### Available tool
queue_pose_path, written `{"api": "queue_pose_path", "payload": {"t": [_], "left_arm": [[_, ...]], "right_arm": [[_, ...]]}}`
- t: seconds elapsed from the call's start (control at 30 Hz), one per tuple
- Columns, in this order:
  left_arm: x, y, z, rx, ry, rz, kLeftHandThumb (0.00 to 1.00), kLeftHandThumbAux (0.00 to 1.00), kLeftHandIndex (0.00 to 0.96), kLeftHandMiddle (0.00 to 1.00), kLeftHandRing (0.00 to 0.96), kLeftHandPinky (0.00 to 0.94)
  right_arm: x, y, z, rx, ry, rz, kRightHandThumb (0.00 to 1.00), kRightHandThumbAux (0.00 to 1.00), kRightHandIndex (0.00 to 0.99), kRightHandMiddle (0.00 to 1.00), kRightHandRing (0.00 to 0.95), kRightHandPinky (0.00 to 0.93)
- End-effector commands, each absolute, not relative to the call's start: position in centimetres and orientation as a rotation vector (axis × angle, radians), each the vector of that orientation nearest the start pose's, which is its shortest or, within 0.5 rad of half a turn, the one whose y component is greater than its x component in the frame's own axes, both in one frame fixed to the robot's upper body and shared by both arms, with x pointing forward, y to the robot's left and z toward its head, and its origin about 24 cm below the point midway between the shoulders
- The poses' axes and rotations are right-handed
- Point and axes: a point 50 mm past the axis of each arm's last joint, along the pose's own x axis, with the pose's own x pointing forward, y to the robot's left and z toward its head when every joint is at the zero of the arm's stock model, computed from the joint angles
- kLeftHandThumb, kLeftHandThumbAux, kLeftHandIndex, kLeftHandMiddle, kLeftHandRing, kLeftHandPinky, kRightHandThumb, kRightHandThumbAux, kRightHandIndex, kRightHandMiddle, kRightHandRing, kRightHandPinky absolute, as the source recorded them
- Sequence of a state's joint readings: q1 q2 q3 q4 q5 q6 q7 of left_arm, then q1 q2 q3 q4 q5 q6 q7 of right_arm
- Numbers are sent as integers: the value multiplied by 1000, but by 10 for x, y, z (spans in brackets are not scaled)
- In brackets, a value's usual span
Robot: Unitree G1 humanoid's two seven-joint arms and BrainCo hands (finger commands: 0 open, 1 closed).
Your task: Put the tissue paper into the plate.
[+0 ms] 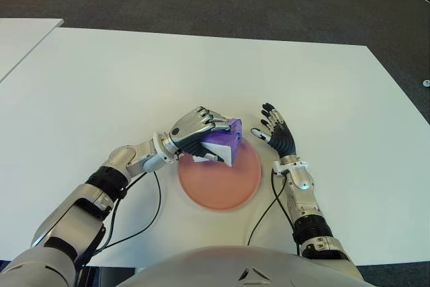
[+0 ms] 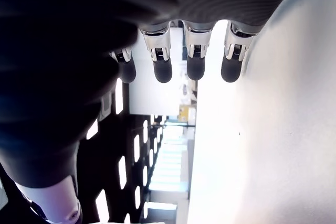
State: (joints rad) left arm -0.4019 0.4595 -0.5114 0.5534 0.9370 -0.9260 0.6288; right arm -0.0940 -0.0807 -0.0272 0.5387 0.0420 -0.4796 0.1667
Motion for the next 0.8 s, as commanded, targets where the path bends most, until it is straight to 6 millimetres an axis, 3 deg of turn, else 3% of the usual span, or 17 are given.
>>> {"api": "queue_pose_path", "payload": {"t": [0.03,0.8], "left_arm": [[258,111,40,981,-898,-655,708,702,443,817,794,791],[246,107,41,990,-947,-695,709,701,443,833,814,803]], "right_arm": [[207,-164,-69,5,300,105,0,745,0,0,0,0],[207,-164,-68,17,289,109,0,783,0,0,0,0]]}}
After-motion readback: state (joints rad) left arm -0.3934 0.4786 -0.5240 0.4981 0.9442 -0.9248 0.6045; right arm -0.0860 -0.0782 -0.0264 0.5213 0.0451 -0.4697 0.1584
